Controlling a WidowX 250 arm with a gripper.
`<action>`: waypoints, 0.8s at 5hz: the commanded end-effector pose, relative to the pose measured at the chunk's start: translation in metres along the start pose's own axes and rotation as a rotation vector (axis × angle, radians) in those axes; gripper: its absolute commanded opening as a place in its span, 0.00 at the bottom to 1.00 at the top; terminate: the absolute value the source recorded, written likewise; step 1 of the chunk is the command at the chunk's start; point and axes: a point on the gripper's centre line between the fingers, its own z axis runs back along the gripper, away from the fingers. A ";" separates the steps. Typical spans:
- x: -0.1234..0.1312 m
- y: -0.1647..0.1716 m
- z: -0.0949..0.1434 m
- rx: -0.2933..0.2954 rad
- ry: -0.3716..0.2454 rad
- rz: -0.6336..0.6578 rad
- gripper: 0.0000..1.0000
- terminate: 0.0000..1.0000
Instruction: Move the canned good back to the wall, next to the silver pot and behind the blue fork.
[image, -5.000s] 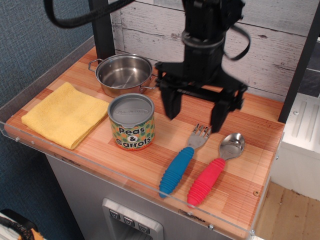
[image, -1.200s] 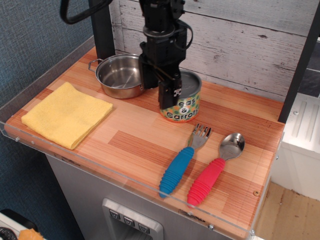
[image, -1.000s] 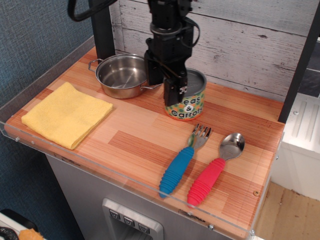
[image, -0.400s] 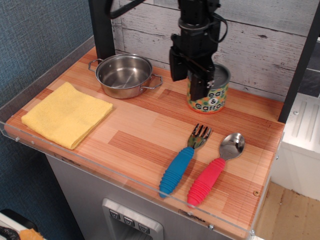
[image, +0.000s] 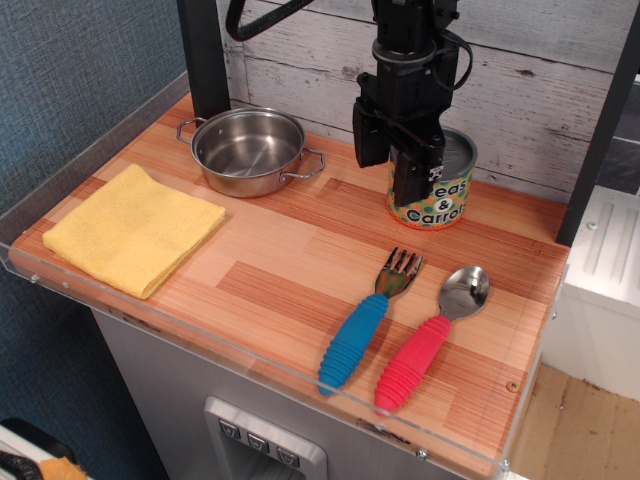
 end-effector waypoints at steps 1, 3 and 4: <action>-0.015 0.008 0.055 0.113 -0.044 0.099 1.00 0.00; -0.062 0.017 0.075 0.098 -0.019 0.365 1.00 0.00; -0.088 0.025 0.076 0.112 -0.008 0.464 1.00 0.00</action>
